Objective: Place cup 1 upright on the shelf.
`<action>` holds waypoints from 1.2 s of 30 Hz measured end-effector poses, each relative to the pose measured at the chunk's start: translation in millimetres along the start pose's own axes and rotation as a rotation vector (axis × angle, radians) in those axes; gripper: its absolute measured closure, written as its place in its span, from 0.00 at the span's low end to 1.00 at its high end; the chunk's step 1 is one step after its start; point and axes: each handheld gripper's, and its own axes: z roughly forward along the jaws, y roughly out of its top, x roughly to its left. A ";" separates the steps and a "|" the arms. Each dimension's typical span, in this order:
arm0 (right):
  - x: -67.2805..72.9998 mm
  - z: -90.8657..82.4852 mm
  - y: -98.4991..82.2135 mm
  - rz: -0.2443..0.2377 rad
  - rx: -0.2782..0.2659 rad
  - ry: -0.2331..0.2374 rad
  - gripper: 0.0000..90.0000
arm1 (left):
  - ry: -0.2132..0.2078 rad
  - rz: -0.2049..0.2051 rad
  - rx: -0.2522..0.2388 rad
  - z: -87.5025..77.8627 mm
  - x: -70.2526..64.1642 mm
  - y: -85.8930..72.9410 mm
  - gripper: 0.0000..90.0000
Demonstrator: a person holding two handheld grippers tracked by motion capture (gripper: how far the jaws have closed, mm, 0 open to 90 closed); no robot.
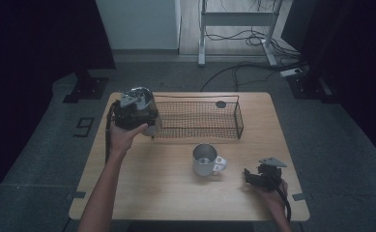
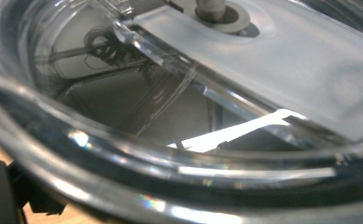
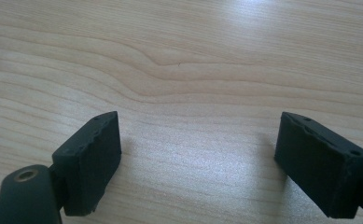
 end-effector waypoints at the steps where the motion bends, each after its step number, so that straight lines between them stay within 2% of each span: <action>1: 0.0 0.0 0.0 0.000 0.000 0.000 0.16 | -0.001 0.002 0.002 1.0 -0.2 0.5 0.04; 16: 0.0 0.0 0.0 0.000 0.000 0.000 0.16 | -0.020 0.003 0.013 21.3 -7.1 4.8 0.04; 21: 0.1 0.0 0.0 0.001 0.001 0.000 0.16 | -0.013 0.027 0.025 28.2 -10.5 4.8 0.04; 25: 0.1 -0.1 0.0 0.001 0.001 0.000 0.16 | -0.020 0.012 0.026 31.2 -10.5 4.6 0.04; 29: 0.1 -0.1 0.0 0.001 0.001 0.000 0.16 | -0.016 0.020 0.027 32.3 -11.2 7.2 0.04; 36: 0.0 -0.1 0.0 0.000 0.001 0.000 0.16 | -0.021 0.010 0.027 35.7 -10.5 11.0 0.04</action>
